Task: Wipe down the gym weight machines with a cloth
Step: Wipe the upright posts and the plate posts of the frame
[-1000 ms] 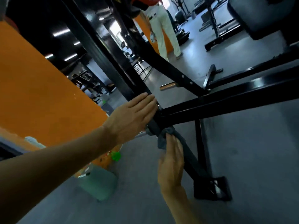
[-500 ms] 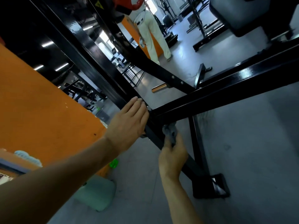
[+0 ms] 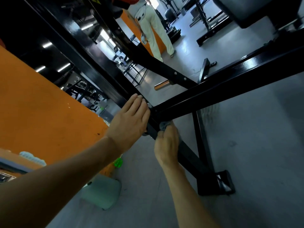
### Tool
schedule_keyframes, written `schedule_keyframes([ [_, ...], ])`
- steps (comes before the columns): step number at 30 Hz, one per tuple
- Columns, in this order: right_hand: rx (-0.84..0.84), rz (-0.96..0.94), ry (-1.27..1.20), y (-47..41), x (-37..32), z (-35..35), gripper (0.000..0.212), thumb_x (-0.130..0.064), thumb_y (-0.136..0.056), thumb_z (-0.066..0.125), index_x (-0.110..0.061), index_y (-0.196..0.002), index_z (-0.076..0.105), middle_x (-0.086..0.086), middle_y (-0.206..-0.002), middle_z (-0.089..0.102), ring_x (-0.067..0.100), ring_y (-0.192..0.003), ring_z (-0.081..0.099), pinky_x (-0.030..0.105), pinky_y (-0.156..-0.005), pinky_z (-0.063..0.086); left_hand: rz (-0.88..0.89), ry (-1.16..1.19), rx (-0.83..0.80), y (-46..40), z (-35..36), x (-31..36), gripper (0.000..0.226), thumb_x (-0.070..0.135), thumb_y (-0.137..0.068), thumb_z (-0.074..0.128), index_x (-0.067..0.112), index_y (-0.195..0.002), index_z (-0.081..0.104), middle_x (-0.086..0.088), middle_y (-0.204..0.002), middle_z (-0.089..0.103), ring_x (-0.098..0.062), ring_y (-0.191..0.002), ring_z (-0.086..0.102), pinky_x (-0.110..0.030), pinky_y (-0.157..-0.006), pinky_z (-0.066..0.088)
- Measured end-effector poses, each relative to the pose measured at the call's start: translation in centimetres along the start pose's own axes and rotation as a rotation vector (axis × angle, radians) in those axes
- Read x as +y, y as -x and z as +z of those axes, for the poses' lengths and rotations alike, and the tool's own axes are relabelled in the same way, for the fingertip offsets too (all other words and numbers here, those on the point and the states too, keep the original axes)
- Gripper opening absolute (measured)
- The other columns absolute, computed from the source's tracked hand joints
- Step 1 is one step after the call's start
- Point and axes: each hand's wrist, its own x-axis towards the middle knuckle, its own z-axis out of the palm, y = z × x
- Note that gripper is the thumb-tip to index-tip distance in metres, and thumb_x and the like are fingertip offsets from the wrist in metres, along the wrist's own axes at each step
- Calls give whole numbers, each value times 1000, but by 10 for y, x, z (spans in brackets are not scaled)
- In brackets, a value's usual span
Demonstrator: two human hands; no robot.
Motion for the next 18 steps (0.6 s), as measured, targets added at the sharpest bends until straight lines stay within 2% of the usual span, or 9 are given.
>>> schedule_keyframes([
  [2,-10,-40,20,14,-3,-8,47,11,-91,47,-2,-136,56,-4,-122,54,-7,-111,44,15,-105,41,-7,-31,16,2,3,-1,46,14,-102,36,-13,-136,52,-35,-138,53,-50,-133,48,-58,-121,26],
  [3,-14,-55,51,28,0,-13,50,7,-93,48,-4,-141,52,-3,-129,55,-3,-119,46,14,-108,38,-19,-45,13,3,4,0,47,15,-101,41,-14,-137,50,-35,-140,52,-50,-135,47,-58,-120,27],
  [4,-17,-48,69,39,3,-19,49,1,-95,49,-7,-143,52,1,-135,57,6,-125,50,20,-110,40,-22,-45,10,4,4,1,48,15,-101,42,-14,-139,47,-35,-142,50,-50,-137,45,-58,-120,27],
  [5,-16,-9,81,45,7,-26,45,-5,-97,49,-10,-142,54,5,-134,61,13,-123,56,25,-106,46,-17,-29,27,4,5,1,46,11,-104,37,-15,-141,44,-36,-143,48,-50,-139,42,-58,-121,27],
  [8,77,333,-97,45,22,-47,33,-2,-96,49,-9,-122,68,5,-102,71,6,-84,68,20,-74,54,29,1,136,19,15,14,40,-4,-108,24,-15,-139,46,-35,-140,51,-50,-137,44,-58,-119,30],
  [11,145,708,-456,40,38,-78,33,7,-87,50,-8,-103,75,10,-92,75,21,-83,73,38,-77,59,172,-5,166,34,27,53,35,-1,-103,46,-10,-136,53,-30,-140,53,-46,-138,45,-56,-122,25],
  [14,185,996,-497,40,67,-118,21,6,-90,50,0,-89,70,18,-83,70,29,-74,68,36,-65,56,339,73,92,33,31,103,40,1,-91,57,-1,-130,63,-23,-140,56,-41,-139,45,-52,-124,22],
  [16,189,1032,-446,37,91,-145,18,3,-94,46,-2,-90,62,16,-85,63,27,-74,62,37,-66,52,406,94,-4,24,32,134,46,3,-89,54,3,-134,62,-21,-145,54,-39,-142,43,-51,-124,21],
  [18,318,993,-365,29,117,-172,17,4,-97,43,-3,-102,58,15,-83,57,27,-70,57,38,-63,49,447,116,-148,12,43,169,49,11,-99,45,2,-148,47,-22,-157,39,-39,-149,29,-51,-126,12],
])
